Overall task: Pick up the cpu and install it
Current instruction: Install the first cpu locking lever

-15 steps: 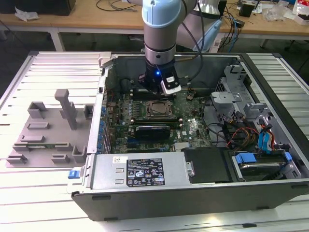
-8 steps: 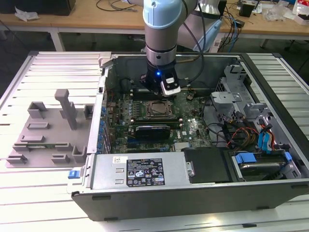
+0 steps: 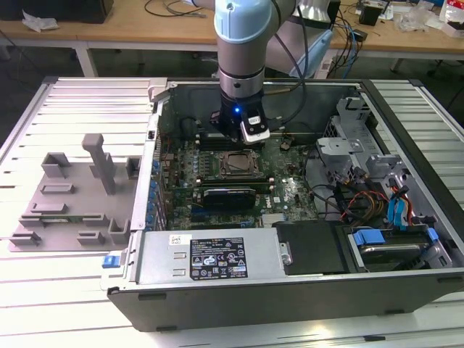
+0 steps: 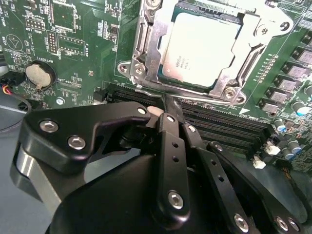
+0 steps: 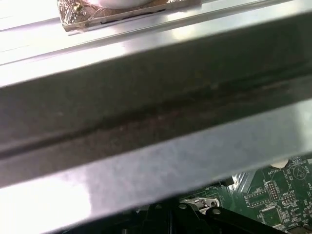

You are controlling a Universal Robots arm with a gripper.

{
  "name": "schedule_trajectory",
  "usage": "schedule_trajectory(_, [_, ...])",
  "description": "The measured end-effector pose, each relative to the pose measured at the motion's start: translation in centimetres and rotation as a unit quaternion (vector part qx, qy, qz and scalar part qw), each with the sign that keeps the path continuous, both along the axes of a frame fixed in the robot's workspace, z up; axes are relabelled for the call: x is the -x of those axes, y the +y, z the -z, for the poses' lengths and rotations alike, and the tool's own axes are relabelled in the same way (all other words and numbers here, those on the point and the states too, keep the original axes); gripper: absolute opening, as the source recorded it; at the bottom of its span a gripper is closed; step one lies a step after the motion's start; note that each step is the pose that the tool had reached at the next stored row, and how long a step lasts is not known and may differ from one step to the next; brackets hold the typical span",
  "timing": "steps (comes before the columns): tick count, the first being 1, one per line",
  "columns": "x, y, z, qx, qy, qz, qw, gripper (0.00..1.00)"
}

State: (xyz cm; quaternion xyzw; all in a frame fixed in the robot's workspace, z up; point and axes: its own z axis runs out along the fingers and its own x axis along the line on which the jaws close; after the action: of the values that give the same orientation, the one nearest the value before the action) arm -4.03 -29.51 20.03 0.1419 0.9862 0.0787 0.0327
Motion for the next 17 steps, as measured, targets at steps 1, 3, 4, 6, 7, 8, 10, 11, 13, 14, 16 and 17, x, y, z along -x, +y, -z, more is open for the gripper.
schedule_trajectory(1, [0.00, 0.00, 0.06, 0.0008, 0.0001, 0.001, 1.0000, 0.11])
schedule_trajectory(3, [0.01, -0.01, 0.08, 0.0016, 0.0002, 0.001, 1.0000, 0.11])
schedule_trajectory(4, [0.01, -0.01, 0.08, 0.0015, 0.0002, 0.001, 1.0000, 0.11])
schedule_trajectory(6, [0.00, 0.00, 0.09, 0.0015, 0.0001, 0.001, 1.0000, 0.11])
schedule_trajectory(7, [0.00, 0.00, 0.09, 0.0014, 0.0001, 0.001, 1.0000, 0.11])
schedule_trajectory(8, [0.00, 0.00, 0.04, 0.0013, 0.0000, 0.001, 1.0000, 0.11])
schedule_trajectory(10, [0.00, 0.00, -0.53, 0.0013, 0.0001, 0.001, 1.0000, 0.11])
schedule_trajectory(11, [0.00, 0.00, -0.72, 0.0014, 0.0001, 0.001, 1.0000, 0.11])
schedule_trajectory(13, [0.01, 0.09, -0.79, 0.0014, -0.0006, 0.001, 1.0000, 0.11])
schedule_trajectory(14, [0.02, 0.20, -0.79, 0.0014, -0.0008, 0.001, 1.0000, 0.11])
schedule_trajectory(16, [0.20, 0.36, -0.77, 0.0025, -0.0023, 0.001, 1.0000, 0.11])
schedule_trajectory(17, [0.23, 0.35, -0.74, 0.0029, -0.0032, 0.001, 1.0000, 0.11])
